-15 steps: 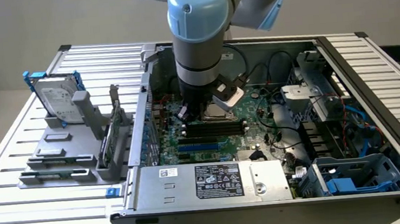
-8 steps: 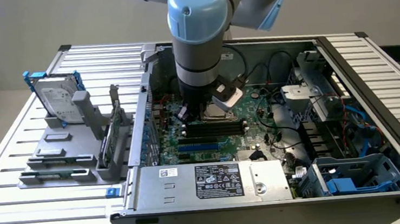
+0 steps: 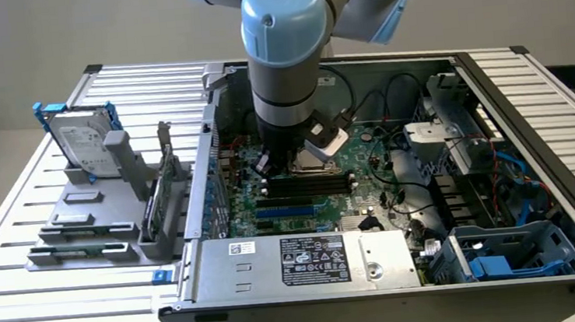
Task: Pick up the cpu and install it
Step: 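Install the first cpu locking lever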
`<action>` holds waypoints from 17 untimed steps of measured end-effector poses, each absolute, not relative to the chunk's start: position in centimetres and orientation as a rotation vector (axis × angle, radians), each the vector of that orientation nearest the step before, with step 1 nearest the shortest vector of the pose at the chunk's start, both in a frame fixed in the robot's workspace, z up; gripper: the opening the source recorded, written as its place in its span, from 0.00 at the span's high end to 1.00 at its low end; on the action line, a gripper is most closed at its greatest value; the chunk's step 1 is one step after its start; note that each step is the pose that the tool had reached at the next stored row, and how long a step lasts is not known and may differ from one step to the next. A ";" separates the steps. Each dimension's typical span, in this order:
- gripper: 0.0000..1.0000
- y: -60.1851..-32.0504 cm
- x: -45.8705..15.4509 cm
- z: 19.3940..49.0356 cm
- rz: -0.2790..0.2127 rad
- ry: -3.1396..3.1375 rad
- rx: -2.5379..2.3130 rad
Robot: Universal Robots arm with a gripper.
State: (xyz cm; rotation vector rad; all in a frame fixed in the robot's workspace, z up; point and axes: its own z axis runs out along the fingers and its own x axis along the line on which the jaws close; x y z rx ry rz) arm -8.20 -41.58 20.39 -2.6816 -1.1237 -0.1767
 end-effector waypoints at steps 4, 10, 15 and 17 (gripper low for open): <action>0.89 -41.5 -8.2 20.2 -0.177 -1.124 -2.682; 0.89 -41.4 -8.2 19.9 -0.177 -1.124 -2.682; 0.89 -41.3 -8.2 19.7 -0.177 -1.124 -2.682; 0.89 -41.3 -8.2 19.6 -0.178 -1.124 -2.682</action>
